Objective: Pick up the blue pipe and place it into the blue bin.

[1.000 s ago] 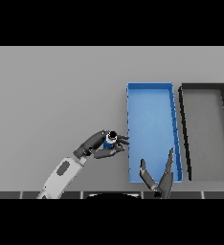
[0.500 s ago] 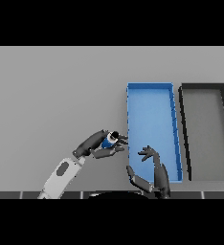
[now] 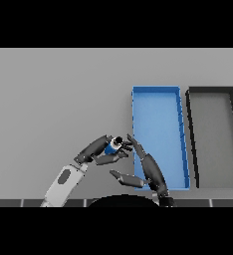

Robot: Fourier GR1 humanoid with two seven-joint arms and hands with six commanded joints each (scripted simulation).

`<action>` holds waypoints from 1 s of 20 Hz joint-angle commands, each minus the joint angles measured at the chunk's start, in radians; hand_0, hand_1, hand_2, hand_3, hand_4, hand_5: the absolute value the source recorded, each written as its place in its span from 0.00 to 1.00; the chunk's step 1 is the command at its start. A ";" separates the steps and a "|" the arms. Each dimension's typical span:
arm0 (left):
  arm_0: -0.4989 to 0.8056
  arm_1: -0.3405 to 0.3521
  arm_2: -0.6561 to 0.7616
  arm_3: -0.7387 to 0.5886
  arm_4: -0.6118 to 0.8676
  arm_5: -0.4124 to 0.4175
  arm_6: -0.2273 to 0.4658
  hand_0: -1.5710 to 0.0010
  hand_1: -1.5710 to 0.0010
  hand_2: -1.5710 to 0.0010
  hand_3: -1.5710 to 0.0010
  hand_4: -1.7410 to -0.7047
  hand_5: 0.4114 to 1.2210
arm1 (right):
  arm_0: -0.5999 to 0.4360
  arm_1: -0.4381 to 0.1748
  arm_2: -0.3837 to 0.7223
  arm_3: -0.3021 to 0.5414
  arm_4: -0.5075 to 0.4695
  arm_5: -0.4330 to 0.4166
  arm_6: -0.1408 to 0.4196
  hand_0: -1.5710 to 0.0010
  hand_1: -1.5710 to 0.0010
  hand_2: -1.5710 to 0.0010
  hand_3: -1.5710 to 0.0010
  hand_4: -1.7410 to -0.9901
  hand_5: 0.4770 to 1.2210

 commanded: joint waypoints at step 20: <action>-0.067 0.076 -0.057 0.078 0.168 0.052 -0.284 0.00 0.00 0.01 0.17 0.05 1.00 | -0.487 0.126 -0.151 0.185 -0.153 0.098 0.264 0.20 0.19 0.19 0.27 0.33 0.41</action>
